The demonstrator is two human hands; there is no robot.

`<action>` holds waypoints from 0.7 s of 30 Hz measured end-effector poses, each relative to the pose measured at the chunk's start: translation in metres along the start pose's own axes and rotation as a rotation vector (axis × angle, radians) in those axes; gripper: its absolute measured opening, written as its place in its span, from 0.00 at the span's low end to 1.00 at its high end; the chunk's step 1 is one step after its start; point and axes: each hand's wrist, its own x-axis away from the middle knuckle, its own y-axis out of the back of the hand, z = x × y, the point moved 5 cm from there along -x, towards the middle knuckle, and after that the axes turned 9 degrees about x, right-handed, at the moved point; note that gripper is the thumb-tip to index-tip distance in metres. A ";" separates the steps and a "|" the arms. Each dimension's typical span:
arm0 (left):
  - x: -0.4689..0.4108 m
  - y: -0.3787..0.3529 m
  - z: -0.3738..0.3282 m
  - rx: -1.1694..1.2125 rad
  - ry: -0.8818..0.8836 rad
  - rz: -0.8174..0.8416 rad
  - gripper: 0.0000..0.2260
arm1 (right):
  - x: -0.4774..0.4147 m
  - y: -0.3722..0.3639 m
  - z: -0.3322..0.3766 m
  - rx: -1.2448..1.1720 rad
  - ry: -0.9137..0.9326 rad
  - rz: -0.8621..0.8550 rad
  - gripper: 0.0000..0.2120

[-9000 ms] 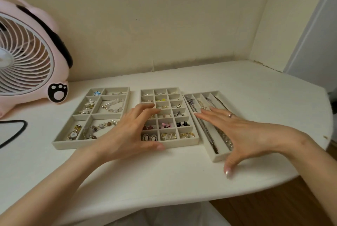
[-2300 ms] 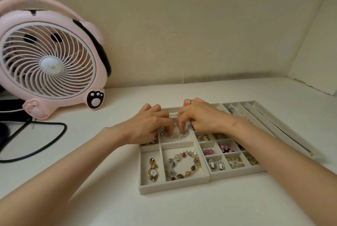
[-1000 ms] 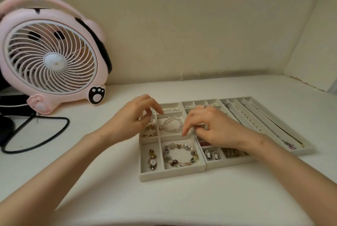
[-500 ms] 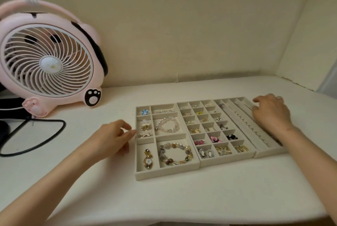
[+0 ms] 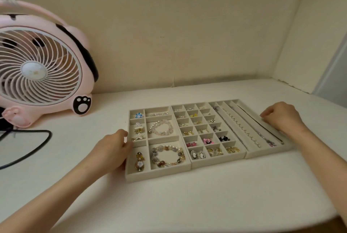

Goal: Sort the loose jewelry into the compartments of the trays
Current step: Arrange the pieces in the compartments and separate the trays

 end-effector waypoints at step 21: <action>-0.122 0.013 -0.006 -0.106 0.173 -0.225 0.13 | -0.072 -0.041 0.115 -0.352 0.150 0.199 0.21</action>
